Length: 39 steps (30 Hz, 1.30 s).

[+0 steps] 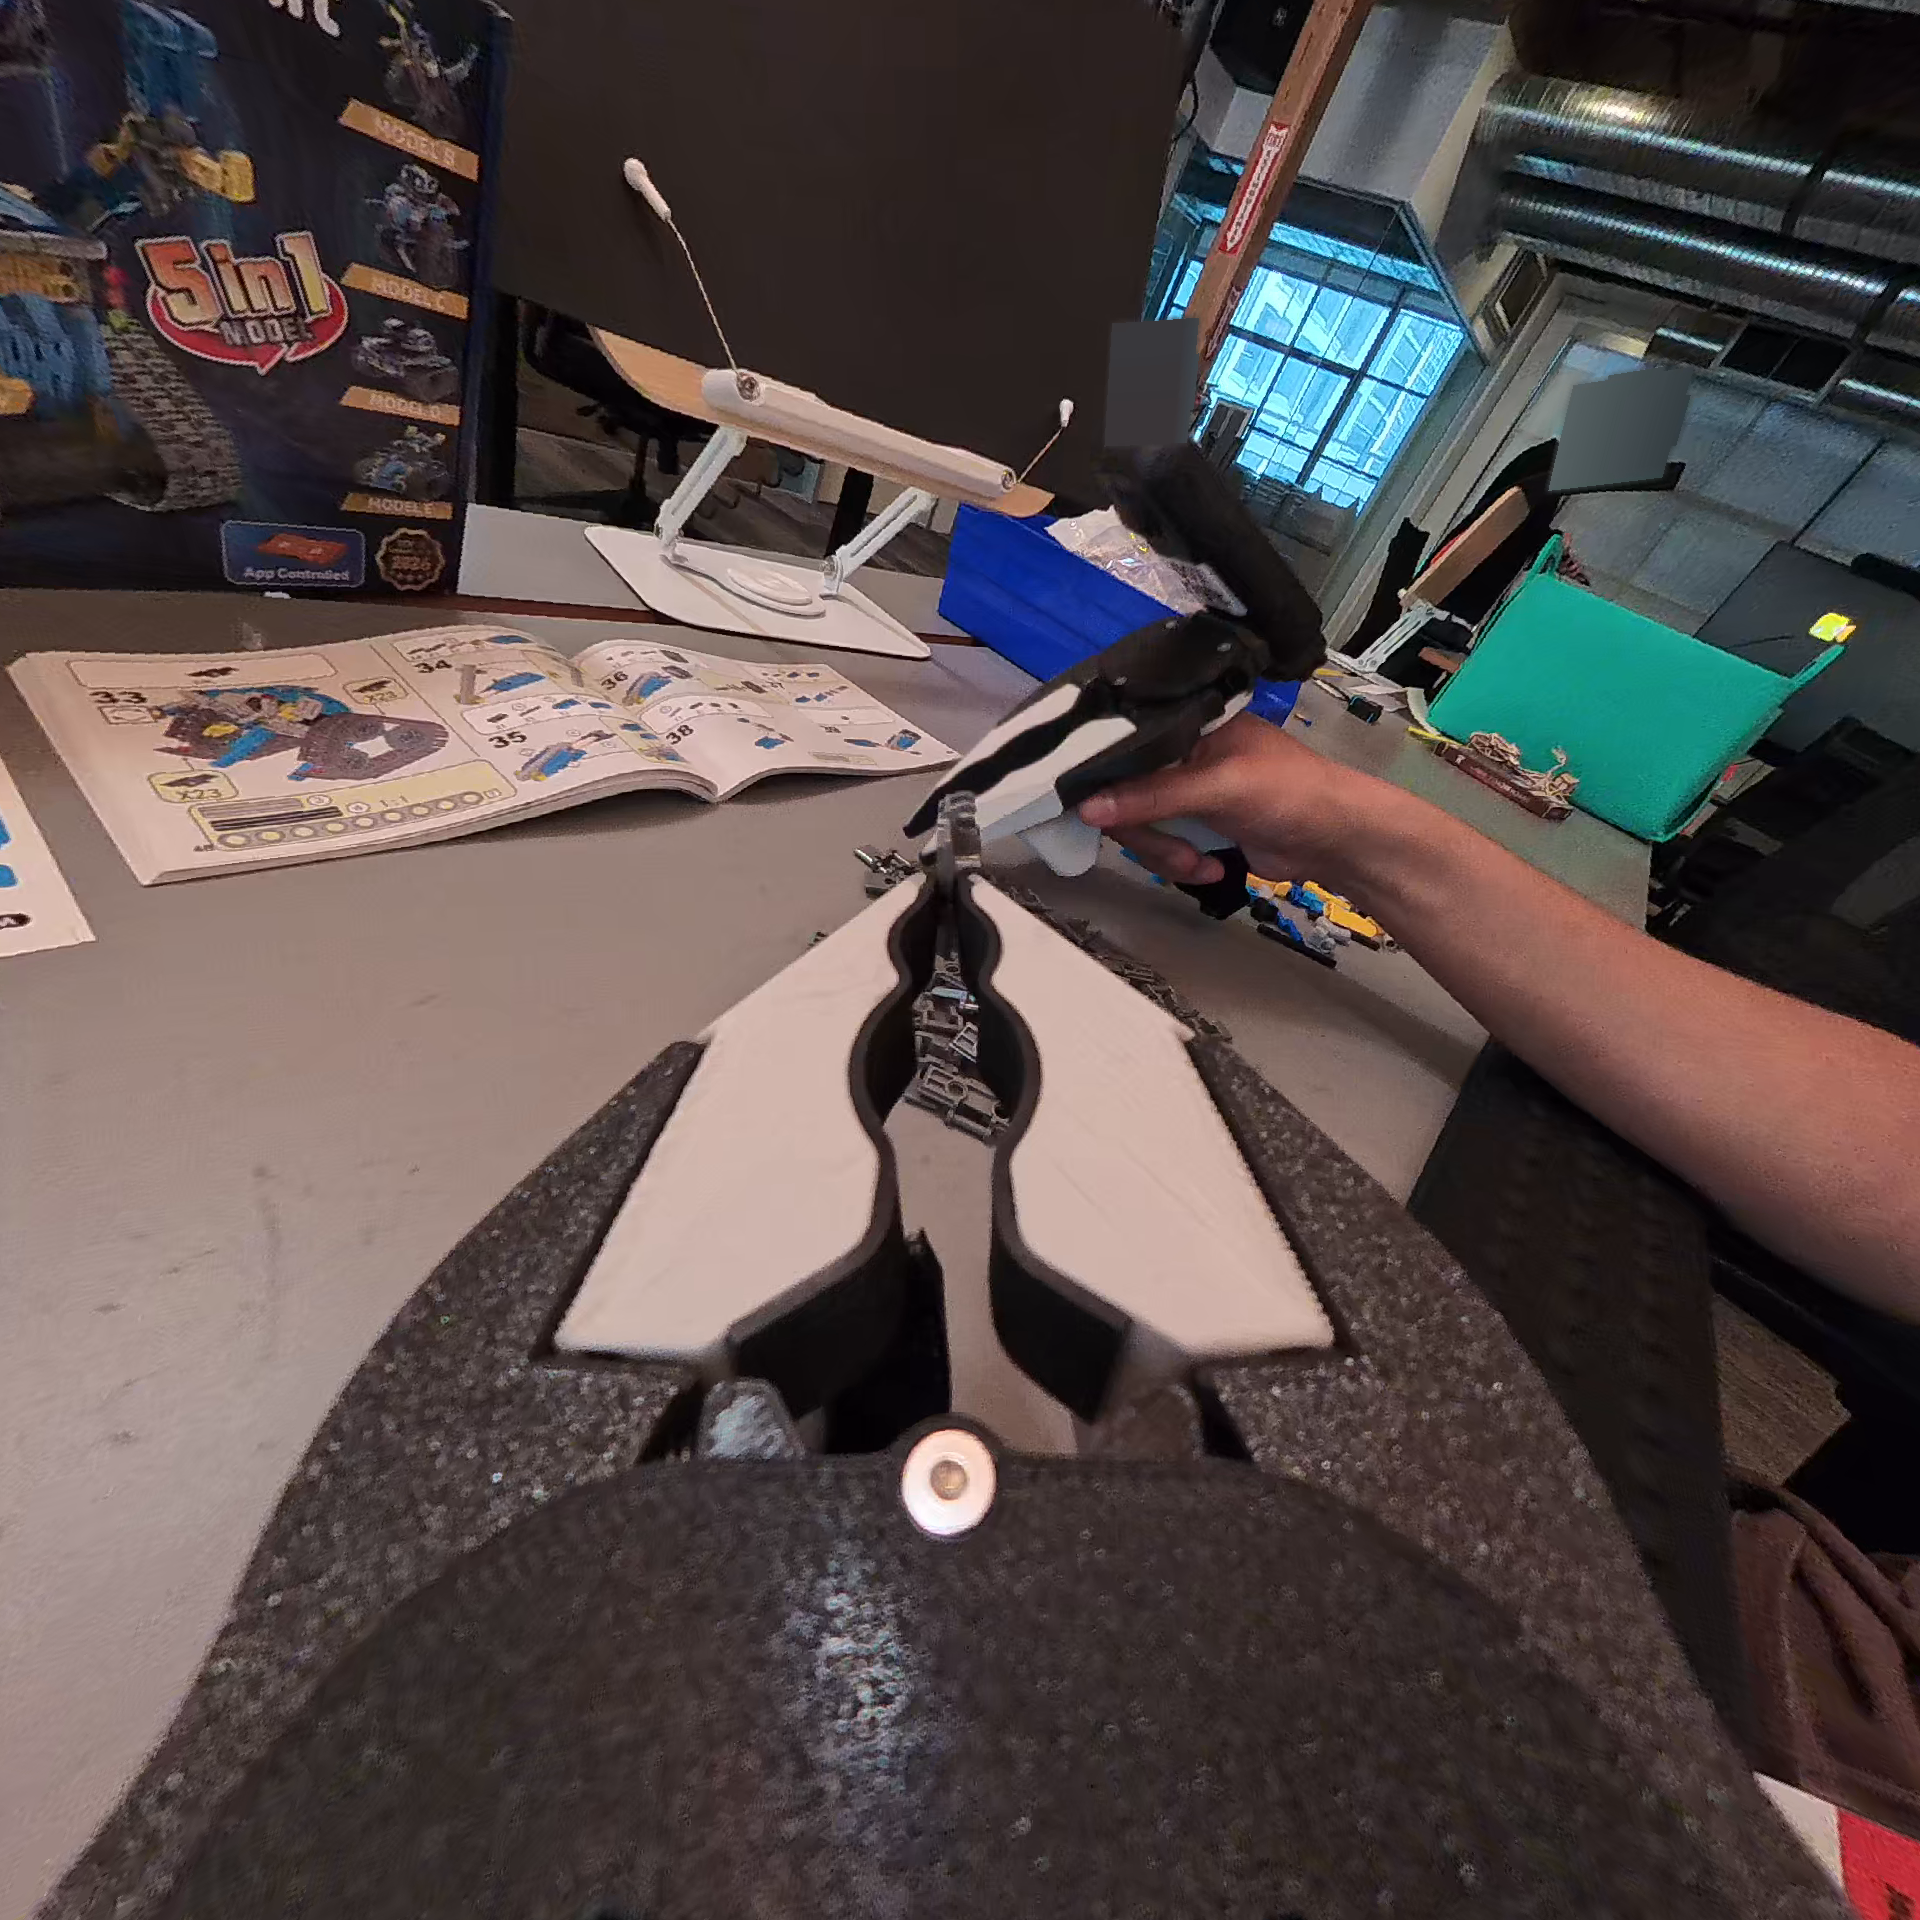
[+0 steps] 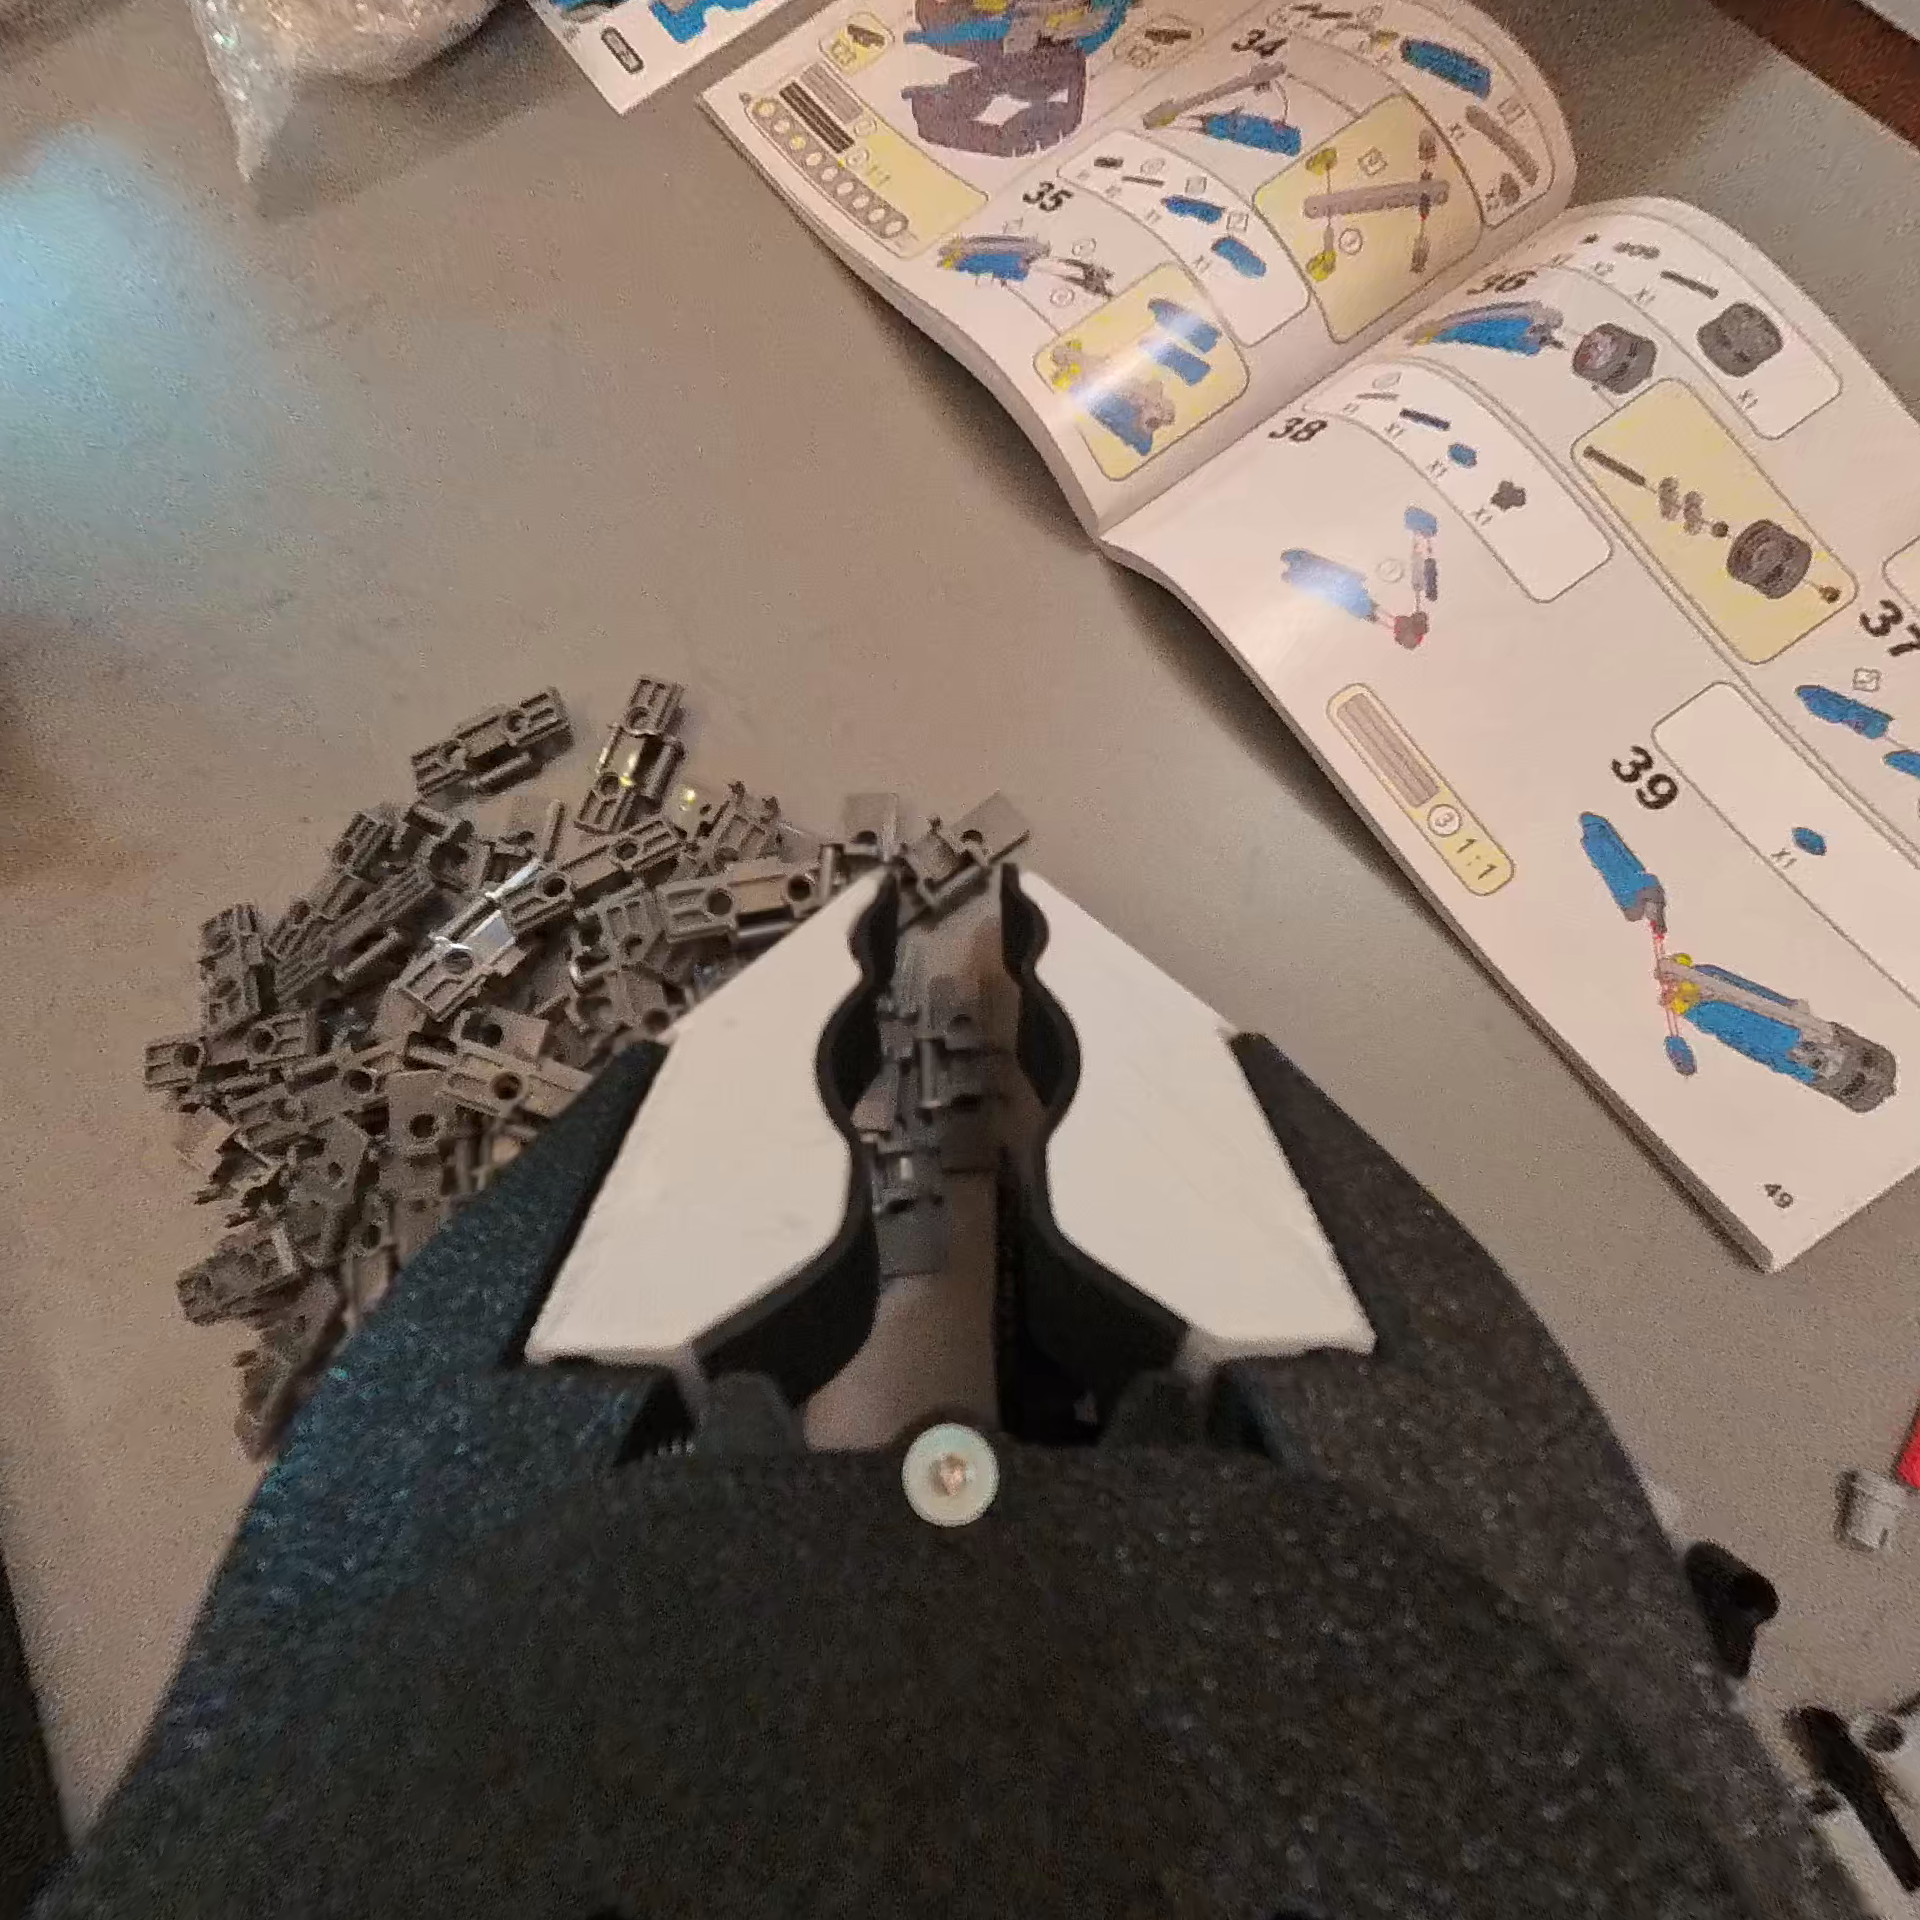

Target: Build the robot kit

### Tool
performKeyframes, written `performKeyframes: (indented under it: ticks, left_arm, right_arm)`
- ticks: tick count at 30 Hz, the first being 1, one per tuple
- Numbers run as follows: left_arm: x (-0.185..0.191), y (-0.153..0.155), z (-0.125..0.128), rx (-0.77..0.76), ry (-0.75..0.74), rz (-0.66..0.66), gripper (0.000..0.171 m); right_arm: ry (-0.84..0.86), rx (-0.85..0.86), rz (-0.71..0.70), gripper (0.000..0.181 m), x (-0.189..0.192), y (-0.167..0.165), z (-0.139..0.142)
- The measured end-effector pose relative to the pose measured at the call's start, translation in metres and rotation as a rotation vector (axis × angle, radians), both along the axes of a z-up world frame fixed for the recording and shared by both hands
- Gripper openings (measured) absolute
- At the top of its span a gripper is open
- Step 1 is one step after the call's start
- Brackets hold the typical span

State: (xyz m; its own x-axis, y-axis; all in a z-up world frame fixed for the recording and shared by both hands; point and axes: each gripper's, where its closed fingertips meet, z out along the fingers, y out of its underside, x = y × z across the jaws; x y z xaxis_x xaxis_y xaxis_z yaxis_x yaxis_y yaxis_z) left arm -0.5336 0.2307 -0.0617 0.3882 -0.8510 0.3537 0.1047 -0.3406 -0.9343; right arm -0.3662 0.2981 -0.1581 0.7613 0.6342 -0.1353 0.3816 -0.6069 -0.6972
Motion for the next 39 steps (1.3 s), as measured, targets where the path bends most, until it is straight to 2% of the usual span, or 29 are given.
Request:
performKeyframes:
  ticks: [4, 8, 15, 23, 26, 28, 32, 34, 36, 39]
  left_arm:
    - [-0.004, 0.003, 0.002, -0.003, -0.017, 0.024, 0.003]
    - [-0.003, 0.004, 0.003, -0.01, -0.025, 0.012, 0.003]
    - [0.004, 0.002, 0.001, -0.007, -0.012, -0.014, 0.003]
    - [0.006, 0.003, 0.0, -0.031, -0.026, -0.037, 0.003]
    - [0.006, 0.002, 0.001, -0.022, -0.025, -0.038, 0.003]
    - [0.005, 0.0, 0.004, -0.011, -0.033, -0.037, 0.003]
    - [0.004, -0.002, 0.008, -0.004, -0.055, -0.048, 0.003]
    - [0.005, -0.004, 0.008, -0.007, -0.059, -0.062, 0.003]
    - [0.006, -0.006, 0.01, -0.011, -0.075, -0.08, 0.003]
    - [0.01, -0.007, 0.013, -0.025, -0.098, -0.1, 0.003]
  right_arm:
    - [-0.099, 0.032, 0.032, 0.019, 0.022, -0.009, -0.001]
    - [-0.018, 0.015, 0.048, 0.018, 0.041, -0.023, 0.0]
    - [0.004, -0.004, 0.076, 0.018, 0.035, -0.03, -0.008]
    - [-0.08, 0.038, 0.087, 0.011, 0.039, -0.028, -0.012]
    - [-0.111, 0.093, 0.081, 0.011, 0.045, -0.025, -0.005]
    - [-0.074, 0.152, 0.076, 0.011, 0.043, -0.026, 0.012]
    - [0.009, 0.273, 0.148, 0.01, 0.015, -0.057, 0.064]
    - [0.026, 0.291, 0.221, 0.01, -0.012, -0.084, 0.074]
    - [0.025, 0.318, 0.289, 0.01, -0.041, -0.111, 0.071]
    - [-0.018, 0.304, 0.372, 0.01, -0.071, -0.145, 0.048]
